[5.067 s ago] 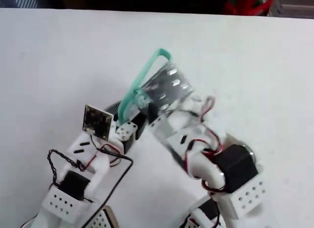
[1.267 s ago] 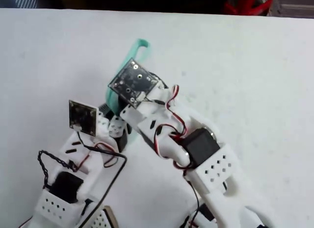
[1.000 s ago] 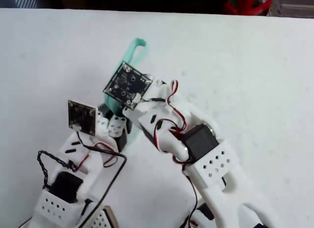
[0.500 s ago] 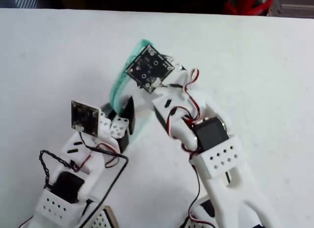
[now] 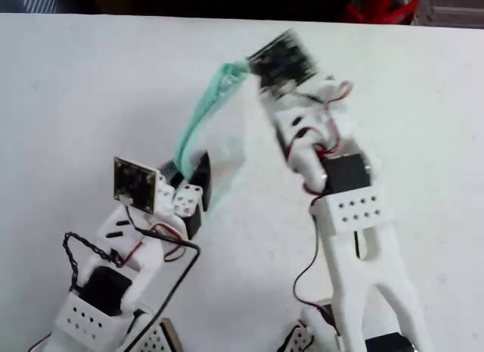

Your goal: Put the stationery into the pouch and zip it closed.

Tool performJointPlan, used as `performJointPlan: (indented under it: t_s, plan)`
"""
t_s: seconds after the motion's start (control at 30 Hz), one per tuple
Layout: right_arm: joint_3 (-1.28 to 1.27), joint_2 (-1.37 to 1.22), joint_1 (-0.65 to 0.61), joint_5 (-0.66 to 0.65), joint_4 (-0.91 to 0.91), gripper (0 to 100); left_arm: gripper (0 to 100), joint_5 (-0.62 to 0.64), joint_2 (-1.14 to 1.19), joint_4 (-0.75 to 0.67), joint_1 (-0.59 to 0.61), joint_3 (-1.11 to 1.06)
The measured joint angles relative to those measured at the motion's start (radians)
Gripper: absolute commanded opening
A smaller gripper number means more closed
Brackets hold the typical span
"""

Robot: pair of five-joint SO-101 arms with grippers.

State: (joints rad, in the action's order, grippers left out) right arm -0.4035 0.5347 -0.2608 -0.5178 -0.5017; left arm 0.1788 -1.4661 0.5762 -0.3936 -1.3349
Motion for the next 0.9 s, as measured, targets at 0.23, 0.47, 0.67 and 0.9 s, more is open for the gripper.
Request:
performJointPlan:
  t_s: [0.23,0.47,0.67,0.9]
  plan:
    - [0.003,-0.018,0.049,0.000,0.081,1.9,2,-0.040,0.000,0.000,-0.031,-0.002]
    - [0.038,0.054,0.034,-0.002,-0.110,15.2,2,-0.041,0.000,0.000,-0.031,-0.002]
    - [0.043,0.184,-0.037,-0.006,-0.416,24.8,2,-0.041,0.000,0.000,-0.031,-0.002]
    - [-0.066,0.218,-0.155,-0.008,-0.420,24.8,2,-0.041,0.000,0.000,-0.031,-0.002]
